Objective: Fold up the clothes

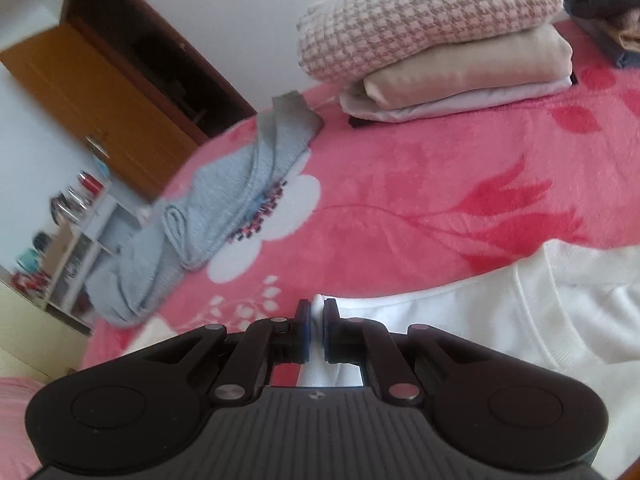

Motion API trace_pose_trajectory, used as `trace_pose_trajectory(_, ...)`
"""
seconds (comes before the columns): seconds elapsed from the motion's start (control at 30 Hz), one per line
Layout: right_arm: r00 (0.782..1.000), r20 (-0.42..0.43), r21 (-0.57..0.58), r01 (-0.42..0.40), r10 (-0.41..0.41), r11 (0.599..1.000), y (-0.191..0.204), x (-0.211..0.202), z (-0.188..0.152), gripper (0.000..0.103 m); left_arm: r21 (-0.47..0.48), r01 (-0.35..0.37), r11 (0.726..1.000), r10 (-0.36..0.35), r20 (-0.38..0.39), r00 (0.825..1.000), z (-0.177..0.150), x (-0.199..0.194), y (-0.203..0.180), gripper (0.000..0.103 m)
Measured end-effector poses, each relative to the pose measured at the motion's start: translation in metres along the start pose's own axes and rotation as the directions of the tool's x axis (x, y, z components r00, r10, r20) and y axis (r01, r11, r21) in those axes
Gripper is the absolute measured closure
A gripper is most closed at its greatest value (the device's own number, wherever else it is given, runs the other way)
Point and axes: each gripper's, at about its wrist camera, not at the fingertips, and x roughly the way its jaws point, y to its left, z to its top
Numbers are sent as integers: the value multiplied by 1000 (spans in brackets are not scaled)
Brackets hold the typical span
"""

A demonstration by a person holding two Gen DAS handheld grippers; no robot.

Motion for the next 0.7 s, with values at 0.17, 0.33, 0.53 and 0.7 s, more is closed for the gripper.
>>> trace_pose_trajectory(0.17, 1000, -12, -24, -26, 25, 999, 4, 10, 2, 96, -68, 75, 995, -79, -58, 995, 17, 46, 16, 58)
trace_pose_trajectory(0.33, 997, 73, -22, -35, 37, 999, -1, -8, 12, 89, -138, 87, 987, -96, -56, 994, 16, 57, 24, 67)
trace_pose_trajectory(0.53, 994, -27, -251, 95, -105, 963, -12, -35, 10, 87, -96, 83, 992, -88, -49, 995, 15, 60, 18, 83)
trace_pose_trajectory(0.7, 960, -122, -496, 161, -252, 853, -10, -23, -11, 81, -33, 40, 999, -41, -19, 999, 12, 60, 10, 101)
